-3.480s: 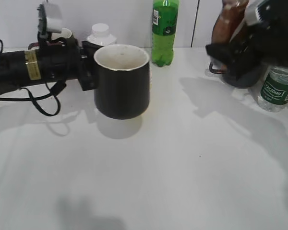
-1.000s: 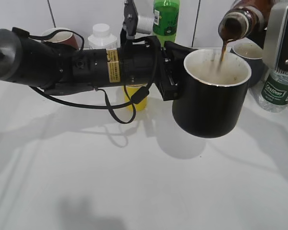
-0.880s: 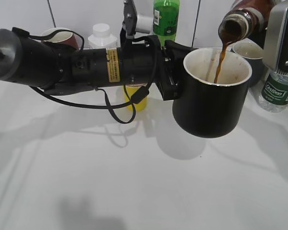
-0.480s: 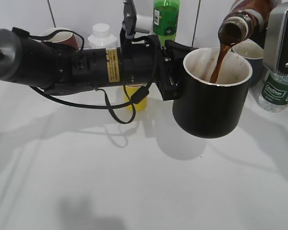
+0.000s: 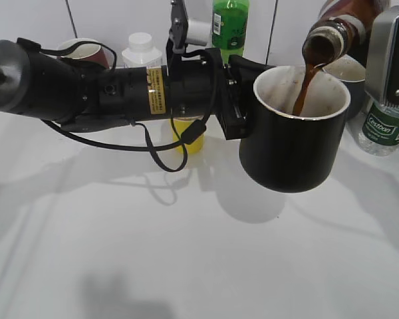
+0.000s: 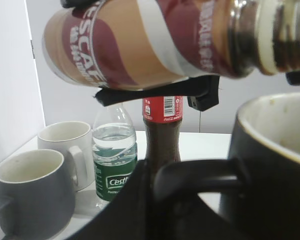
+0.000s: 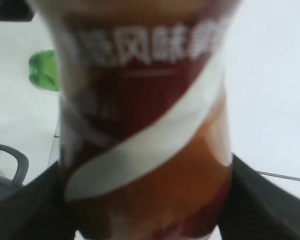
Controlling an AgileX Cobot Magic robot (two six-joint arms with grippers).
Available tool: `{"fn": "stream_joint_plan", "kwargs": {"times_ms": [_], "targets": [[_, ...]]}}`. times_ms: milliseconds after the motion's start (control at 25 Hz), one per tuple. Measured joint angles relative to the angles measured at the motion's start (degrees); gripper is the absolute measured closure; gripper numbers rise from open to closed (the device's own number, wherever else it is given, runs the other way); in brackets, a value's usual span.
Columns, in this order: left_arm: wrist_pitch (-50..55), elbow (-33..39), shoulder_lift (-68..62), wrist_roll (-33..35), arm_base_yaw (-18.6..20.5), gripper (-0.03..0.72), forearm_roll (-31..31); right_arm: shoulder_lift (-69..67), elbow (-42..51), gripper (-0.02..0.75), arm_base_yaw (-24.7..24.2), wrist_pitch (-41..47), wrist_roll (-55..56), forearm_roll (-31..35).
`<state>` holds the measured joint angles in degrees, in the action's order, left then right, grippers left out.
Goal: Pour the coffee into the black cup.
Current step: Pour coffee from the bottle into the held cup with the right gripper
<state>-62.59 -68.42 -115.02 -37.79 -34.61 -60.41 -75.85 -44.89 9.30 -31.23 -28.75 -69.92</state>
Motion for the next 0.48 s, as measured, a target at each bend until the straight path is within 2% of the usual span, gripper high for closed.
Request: {"fn": "stream_joint_plan", "kwargs": {"times_ms": [480], "targets": [[0.0,0.0,0.0,0.0,0.0,0.655,-0.38,0.0,0.0,0.201,0.0,0.0,-1.26,0.0]]}}
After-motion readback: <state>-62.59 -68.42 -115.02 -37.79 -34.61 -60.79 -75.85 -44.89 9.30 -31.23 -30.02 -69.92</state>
